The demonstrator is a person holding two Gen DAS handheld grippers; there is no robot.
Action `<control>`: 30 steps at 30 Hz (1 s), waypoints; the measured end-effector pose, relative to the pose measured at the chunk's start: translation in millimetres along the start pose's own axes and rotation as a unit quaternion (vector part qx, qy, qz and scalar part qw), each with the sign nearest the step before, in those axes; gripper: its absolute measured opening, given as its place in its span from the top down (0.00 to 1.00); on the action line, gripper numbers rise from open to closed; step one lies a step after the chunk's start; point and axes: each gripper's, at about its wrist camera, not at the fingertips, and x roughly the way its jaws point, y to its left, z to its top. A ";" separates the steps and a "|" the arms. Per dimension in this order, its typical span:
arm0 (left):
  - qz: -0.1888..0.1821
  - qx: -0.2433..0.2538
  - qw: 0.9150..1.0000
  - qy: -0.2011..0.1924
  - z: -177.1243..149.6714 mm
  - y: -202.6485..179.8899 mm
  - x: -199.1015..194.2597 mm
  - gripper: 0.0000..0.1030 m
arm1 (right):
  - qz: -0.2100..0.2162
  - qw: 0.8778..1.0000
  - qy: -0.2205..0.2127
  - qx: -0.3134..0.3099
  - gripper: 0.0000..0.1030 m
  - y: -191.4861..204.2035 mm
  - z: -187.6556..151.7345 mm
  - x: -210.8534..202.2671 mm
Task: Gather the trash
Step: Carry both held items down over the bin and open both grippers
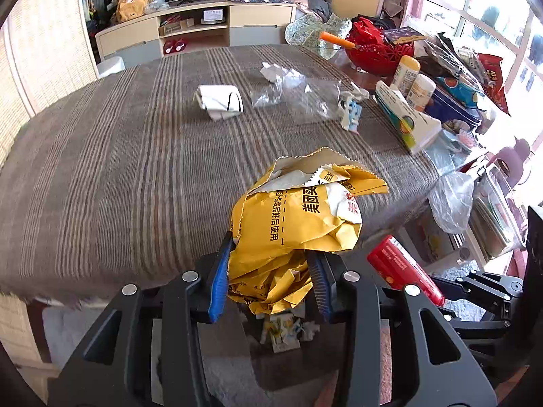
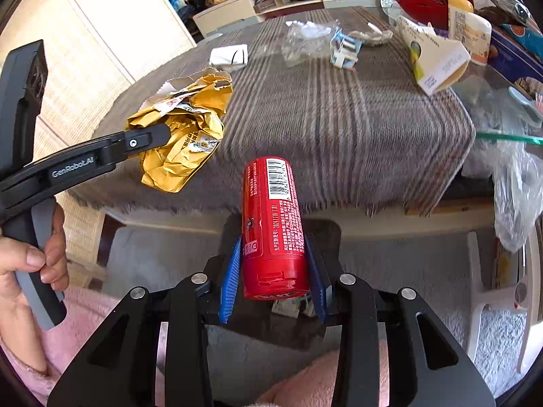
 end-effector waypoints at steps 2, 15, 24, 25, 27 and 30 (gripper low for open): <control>-0.002 -0.008 1.000 0.004 -16.3 -0.4 -3.7 0.62 | -0.002 1.000 0.008 -0.001 0.64 3.4 -11.4 3.0; -0.026 -0.060 0.994 0.083 -104.6 -3.6 41.1 0.61 | -0.059 0.995 0.078 0.009 0.64 8.1 -79.8 63.9; -0.045 -0.071 0.990 0.117 -120.8 6.6 83.3 0.60 | -0.069 0.992 0.101 0.026 0.64 -3.2 -91.5 98.0; -0.048 -0.073 0.989 0.122 -120.9 6.5 87.4 0.60 | -0.069 0.992 0.102 0.026 0.64 -2.9 -90.5 99.9; -0.054 -0.074 0.987 0.130 -120.7 4.9 94.5 0.59 | -0.069 0.992 0.106 0.025 0.63 -3.0 -89.2 102.1; -0.058 -0.075 0.986 0.138 -121.4 3.1 101.6 0.53 | -0.071 0.992 0.103 0.023 0.61 -1.5 -89.5 102.3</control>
